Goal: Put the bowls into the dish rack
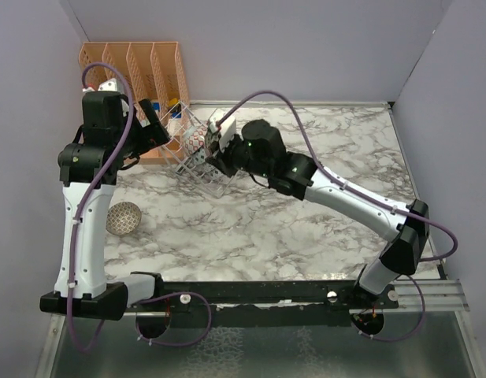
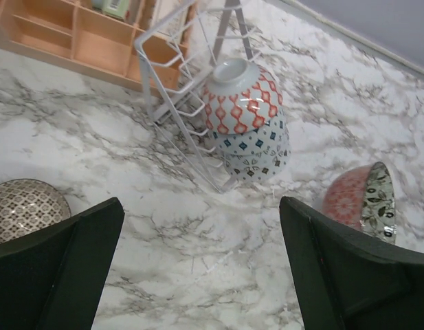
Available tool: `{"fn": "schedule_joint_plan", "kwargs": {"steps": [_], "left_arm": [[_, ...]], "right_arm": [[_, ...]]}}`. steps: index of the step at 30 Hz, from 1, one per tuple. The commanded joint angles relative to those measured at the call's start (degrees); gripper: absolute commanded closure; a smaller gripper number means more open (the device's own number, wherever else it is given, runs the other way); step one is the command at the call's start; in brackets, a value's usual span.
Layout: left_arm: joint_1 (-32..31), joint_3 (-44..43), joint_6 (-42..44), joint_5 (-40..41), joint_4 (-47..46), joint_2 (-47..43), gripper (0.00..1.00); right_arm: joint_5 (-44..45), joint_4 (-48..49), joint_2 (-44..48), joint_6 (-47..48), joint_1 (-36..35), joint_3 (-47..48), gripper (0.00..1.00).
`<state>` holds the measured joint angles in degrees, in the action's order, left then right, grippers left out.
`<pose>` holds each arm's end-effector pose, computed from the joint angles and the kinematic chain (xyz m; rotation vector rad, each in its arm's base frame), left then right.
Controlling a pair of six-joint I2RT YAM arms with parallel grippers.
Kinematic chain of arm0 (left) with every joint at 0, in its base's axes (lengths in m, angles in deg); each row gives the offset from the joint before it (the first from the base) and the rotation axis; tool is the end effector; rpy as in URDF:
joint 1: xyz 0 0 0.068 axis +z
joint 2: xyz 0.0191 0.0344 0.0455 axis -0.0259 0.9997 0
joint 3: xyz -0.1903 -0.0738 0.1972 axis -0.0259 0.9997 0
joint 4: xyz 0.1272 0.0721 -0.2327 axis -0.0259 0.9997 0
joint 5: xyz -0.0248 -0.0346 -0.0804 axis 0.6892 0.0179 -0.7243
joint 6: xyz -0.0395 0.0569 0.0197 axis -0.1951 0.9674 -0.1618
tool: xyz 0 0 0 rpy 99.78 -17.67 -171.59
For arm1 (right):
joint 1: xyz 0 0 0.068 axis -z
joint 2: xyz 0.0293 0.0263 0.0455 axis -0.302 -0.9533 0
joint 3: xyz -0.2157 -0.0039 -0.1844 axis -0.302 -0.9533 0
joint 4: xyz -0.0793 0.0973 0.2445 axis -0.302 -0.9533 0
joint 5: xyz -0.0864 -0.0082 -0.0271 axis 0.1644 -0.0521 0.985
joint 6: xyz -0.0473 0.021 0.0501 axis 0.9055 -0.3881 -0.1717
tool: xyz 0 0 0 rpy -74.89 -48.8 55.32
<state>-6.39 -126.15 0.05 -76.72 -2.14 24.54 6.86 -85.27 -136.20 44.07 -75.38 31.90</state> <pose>0.2407 -0.0211 0.4738 -0.4530 2.1137 -0.3526 0.2296 0.3620 0.3848 -1.0037 1.6803 0.5966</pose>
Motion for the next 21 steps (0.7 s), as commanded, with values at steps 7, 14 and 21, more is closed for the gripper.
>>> {"fn": "schedule_joint_plan", "kwargs": {"steps": [7,14,21], "left_arm": [[0.34,-2.86,-1.34,11.32,4.58,-4.95,0.01],[0.34,-1.69,-1.12,7.44,5.27,-6.32,0.01],[0.34,-1.2,0.39,5.59,7.09,-7.25,0.01]], "right_arm": [[-26.24,17.69,-5.57,-34.94,14.15,12.51,0.99],[-23.4,37.18,-12.01,-59.2,15.09,13.39,0.99],[-8.5,49.47,-16.41,-72.51,14.69,11.66,0.99]]}}
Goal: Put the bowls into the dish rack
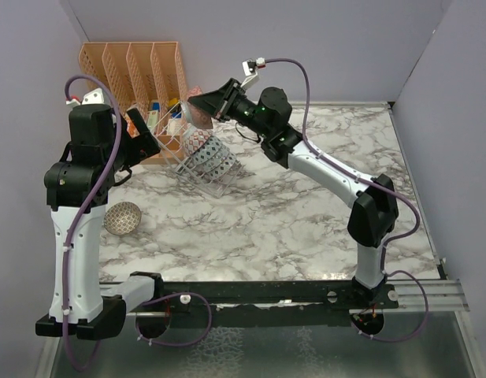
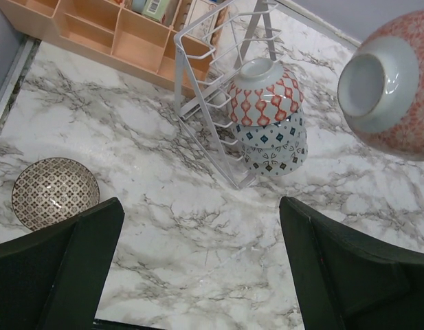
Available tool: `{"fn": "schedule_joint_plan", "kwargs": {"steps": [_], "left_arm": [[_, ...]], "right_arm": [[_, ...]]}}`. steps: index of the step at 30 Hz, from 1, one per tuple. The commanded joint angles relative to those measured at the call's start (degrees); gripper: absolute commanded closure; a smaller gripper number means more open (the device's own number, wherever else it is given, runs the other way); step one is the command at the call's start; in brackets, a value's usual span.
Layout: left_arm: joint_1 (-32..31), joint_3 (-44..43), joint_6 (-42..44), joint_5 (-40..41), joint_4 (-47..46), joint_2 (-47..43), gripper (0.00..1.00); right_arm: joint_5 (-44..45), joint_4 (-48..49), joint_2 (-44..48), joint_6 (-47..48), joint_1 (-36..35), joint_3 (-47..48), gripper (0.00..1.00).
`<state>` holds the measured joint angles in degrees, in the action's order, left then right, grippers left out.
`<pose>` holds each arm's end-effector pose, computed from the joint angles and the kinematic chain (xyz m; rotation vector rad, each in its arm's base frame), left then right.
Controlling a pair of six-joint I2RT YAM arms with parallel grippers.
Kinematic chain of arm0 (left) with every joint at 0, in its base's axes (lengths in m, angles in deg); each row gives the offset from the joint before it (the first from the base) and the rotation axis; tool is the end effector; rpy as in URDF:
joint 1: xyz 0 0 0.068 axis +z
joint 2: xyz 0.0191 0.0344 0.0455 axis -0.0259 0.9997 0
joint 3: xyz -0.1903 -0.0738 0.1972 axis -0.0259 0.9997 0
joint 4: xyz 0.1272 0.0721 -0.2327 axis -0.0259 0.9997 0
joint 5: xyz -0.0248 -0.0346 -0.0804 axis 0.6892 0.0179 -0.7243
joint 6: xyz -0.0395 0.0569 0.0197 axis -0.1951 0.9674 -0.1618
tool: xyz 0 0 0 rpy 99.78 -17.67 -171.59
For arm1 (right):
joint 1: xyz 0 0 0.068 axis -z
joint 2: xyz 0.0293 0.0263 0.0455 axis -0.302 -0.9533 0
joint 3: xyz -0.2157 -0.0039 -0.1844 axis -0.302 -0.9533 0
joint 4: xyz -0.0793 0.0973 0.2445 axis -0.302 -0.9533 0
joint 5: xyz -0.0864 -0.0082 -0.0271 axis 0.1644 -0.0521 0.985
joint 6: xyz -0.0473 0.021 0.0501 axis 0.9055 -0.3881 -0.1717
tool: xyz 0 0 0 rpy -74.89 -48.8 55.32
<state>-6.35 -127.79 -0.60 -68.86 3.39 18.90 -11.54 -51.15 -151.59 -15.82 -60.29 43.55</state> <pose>0.1946 -0.0088 0.4914 -0.5351 2.0442 -0.2245 0.3597 0.3558 0.4218 -0.1150 1.5931 1.5881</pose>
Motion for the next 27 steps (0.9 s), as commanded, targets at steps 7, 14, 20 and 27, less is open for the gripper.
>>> {"fn": "schedule_joint_plan", "kwargs": {"steps": [7,14,20,27], "left_arm": [[0.29,1.0,1.84,-3.55,2.86,-2.65,0.01],[0.25,-0.04,2.81,0.44,6.07,-4.7,0.01],[-0.01,1.59,2.6,-1.64,5.98,-6.03,0.01],[-2.13,2.93,2.48,-2.78,5.46,-6.28,0.01]], "right_arm": [[20.63,19.11,-8.45,-23.38,-2.89,1.84,0.99],[27.09,18.43,-14.91,-28.48,-5.5,6.76,0.99],[31.89,19.27,-16.72,-28.76,-7.38,7.05,0.99],[34.99,20.93,-19.25,-31.78,-7.99,6.03,0.99]]}}
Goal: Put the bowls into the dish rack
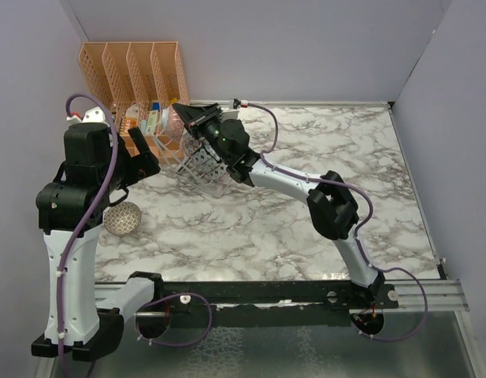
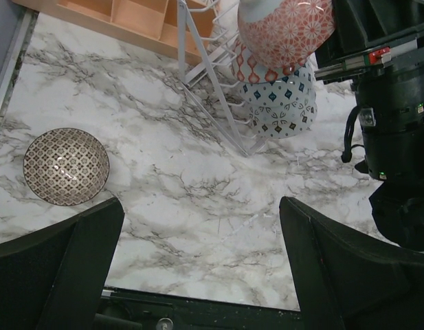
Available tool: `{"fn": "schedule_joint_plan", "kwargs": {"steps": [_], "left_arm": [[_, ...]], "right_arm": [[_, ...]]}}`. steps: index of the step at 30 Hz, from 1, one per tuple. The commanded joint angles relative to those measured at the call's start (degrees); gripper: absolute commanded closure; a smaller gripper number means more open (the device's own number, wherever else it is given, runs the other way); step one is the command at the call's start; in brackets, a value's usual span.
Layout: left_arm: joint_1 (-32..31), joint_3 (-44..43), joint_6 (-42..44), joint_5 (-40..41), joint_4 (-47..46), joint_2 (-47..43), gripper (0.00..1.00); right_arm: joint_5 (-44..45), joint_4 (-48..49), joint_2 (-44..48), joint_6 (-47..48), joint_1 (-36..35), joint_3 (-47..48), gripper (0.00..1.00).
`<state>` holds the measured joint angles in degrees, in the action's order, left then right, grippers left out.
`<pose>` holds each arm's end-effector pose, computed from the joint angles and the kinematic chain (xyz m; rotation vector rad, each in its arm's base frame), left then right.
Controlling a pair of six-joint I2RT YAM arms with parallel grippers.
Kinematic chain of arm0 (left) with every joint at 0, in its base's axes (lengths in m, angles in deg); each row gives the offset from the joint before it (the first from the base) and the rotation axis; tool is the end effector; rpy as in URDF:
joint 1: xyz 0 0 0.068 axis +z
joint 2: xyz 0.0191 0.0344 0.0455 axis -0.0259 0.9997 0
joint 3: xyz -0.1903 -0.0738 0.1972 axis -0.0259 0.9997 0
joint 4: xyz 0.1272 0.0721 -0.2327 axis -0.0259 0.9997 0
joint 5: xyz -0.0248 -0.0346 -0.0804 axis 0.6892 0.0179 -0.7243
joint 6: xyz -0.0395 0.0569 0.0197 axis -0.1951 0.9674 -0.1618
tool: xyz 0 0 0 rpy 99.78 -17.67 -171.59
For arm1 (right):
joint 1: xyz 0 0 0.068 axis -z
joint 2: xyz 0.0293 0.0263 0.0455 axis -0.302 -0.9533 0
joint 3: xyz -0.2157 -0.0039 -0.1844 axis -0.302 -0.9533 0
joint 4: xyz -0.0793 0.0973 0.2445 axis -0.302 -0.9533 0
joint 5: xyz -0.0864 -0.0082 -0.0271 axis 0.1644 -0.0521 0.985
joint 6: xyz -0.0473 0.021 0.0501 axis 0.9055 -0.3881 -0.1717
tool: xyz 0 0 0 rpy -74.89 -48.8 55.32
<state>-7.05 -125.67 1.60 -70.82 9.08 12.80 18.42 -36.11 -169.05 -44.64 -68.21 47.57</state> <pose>0.1527 -0.0091 0.4859 -0.4684 2.0945 -0.2356 0.3769 0.4384 0.3238 0.6735 1.4692 1.7684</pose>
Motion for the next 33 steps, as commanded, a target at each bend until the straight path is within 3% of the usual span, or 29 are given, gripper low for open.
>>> {"fn": "schedule_joint_plan", "kwargs": {"steps": [1,12,33], "left_arm": [[-1.98,0.86,0.35,-0.6,-0.26,-0.09,0.01],[-5.61,0.27,1.12,1.98,-0.44,1.05,0.01],[-8.58,0.0,1.94,4.98,-1.12,2.63,0.01]], "right_arm": [[5.42,5.93,-2.25,-3.19,-0.13,2.33,0.99],[8.39,4.73,-7.06,-5.52,-0.16,7.02,0.99],[10.09,0.93,-7.38,-9.11,-0.08,4.54,0.89]]}}
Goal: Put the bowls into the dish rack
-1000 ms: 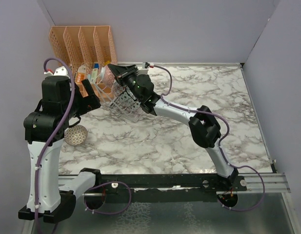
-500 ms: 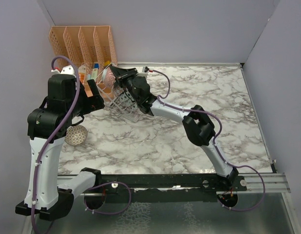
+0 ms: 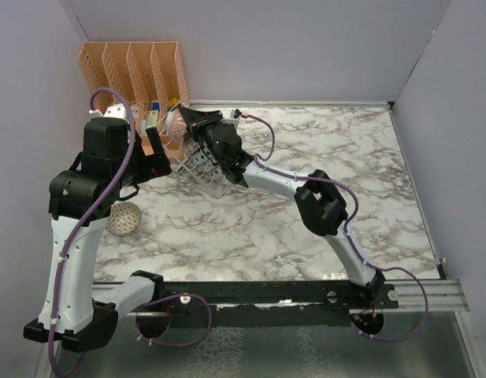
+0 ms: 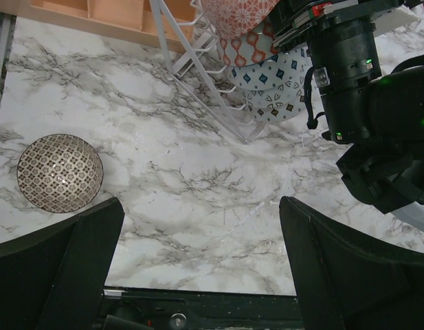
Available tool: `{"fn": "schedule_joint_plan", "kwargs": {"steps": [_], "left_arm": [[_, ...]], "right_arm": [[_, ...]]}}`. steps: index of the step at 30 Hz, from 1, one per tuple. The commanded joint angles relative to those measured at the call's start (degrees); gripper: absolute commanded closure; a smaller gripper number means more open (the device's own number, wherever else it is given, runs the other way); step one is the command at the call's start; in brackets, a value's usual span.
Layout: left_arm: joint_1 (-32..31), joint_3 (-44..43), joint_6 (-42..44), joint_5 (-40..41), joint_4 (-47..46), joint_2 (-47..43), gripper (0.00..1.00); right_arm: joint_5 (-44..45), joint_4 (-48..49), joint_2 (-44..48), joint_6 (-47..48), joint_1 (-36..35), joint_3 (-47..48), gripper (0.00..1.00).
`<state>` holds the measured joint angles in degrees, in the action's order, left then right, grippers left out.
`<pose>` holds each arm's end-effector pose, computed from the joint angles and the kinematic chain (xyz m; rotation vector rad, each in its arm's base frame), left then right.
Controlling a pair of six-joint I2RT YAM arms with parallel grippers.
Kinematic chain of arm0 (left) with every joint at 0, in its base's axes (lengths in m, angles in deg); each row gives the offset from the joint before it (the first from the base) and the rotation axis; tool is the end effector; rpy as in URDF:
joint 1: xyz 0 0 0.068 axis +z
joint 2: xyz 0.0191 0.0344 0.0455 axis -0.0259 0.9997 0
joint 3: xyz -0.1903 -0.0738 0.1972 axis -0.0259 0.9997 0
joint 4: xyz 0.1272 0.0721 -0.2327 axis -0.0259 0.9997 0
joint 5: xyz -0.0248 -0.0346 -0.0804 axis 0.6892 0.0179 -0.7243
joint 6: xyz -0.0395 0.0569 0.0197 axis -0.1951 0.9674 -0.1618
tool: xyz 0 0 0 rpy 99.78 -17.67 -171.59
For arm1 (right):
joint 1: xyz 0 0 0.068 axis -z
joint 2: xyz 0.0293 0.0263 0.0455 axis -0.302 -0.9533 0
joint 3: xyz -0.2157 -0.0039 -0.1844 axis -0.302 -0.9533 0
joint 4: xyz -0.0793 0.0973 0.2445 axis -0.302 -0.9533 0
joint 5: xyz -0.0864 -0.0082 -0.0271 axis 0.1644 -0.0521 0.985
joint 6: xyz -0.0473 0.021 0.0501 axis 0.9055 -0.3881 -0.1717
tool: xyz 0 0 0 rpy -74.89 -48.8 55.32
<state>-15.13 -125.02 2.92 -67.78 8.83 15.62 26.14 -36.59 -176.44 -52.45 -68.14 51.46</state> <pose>0.1697 -0.0321 0.4764 -0.3280 2.1728 -0.2284 0.3983 0.4512 0.2753 0.9122 1.4333 1.7276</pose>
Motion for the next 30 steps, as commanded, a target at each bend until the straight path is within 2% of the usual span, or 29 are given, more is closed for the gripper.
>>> {"fn": "schedule_joint_plan", "kwargs": {"steps": [1,15,17,23,28,30], "left_arm": [[-0.54,-0.66,0.64,1.91,-0.89,-0.15,0.01],[-1.18,-0.78,0.63,1.9,-1.13,0.13,0.01],[-1.2,-0.83,0.57,1.9,-1.13,0.12,0.01],[-1.2,-1.0,0.38,1.86,-1.08,-0.01,0.01],[-1.27,-0.92,0.27,1.4,-1.28,-0.02,0.01],[-1.28,-0.92,0.26,1.17,-1.47,0.11,0.01]], "right_arm": [[2.38,1.3,0.1,-1.38,-0.15,0.43,0.88],[3.8,1.18,2.4,-1.55,-0.15,-3.37,0.83],[3.94,1.35,2.77,-1.69,-0.15,-3.99,0.79],[3.56,1.7,4.1,-1.59,-0.15,-5.77,0.74],[3.29,1.84,5.69,-1.7,-0.15,-7.74,0.73],[2.86,1.94,6.36,-1.78,-0.1,-8.75,0.67]]}}
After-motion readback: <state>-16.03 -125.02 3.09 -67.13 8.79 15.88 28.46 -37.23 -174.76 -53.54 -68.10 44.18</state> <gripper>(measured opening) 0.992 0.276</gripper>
